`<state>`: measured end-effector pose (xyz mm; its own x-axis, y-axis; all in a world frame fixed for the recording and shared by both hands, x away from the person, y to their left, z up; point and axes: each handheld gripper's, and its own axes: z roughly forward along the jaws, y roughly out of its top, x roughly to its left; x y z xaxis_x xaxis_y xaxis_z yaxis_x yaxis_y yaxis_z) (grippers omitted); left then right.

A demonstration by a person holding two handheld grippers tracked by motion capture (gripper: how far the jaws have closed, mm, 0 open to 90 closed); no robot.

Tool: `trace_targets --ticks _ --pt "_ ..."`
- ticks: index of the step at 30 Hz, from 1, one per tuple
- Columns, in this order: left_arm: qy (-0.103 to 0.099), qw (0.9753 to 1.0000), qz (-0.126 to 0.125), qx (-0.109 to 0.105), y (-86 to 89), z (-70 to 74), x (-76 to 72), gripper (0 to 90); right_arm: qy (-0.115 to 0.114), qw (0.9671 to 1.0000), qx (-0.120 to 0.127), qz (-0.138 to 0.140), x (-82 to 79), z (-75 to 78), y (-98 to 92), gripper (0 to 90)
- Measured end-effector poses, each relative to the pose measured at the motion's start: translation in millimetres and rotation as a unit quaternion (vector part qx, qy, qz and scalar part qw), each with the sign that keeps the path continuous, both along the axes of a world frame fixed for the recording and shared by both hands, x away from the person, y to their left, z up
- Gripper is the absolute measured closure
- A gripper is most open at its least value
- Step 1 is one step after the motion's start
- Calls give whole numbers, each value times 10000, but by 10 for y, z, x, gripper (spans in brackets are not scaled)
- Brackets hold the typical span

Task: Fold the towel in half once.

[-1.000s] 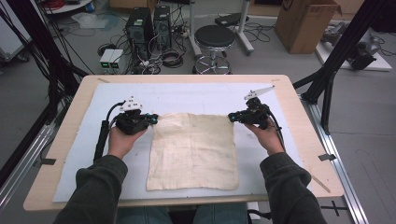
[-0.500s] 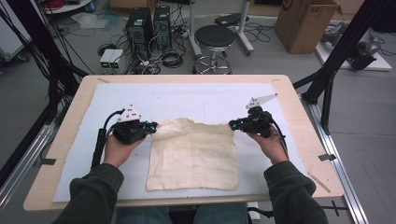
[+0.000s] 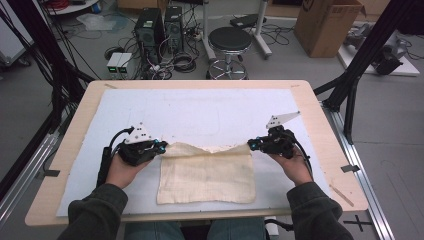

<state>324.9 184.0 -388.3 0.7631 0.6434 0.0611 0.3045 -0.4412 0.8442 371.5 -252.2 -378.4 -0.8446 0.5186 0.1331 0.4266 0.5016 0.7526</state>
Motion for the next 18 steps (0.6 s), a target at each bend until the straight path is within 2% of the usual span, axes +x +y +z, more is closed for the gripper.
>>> trace_targets --ticks 4,12,18 --pt "-2 10000 -42 -66 19 -36 -100 872 -36 10000 4 61 -96 -25 -11 845" --pt "-62 9998 -163 32 40 -110 -253 872 -7 9999 -31 136 -257 -76 -12 845" --pt "-38 9998 -182 -67 74 -137 -356 871 -6 9997 -66 238 -361 -114 12 842"
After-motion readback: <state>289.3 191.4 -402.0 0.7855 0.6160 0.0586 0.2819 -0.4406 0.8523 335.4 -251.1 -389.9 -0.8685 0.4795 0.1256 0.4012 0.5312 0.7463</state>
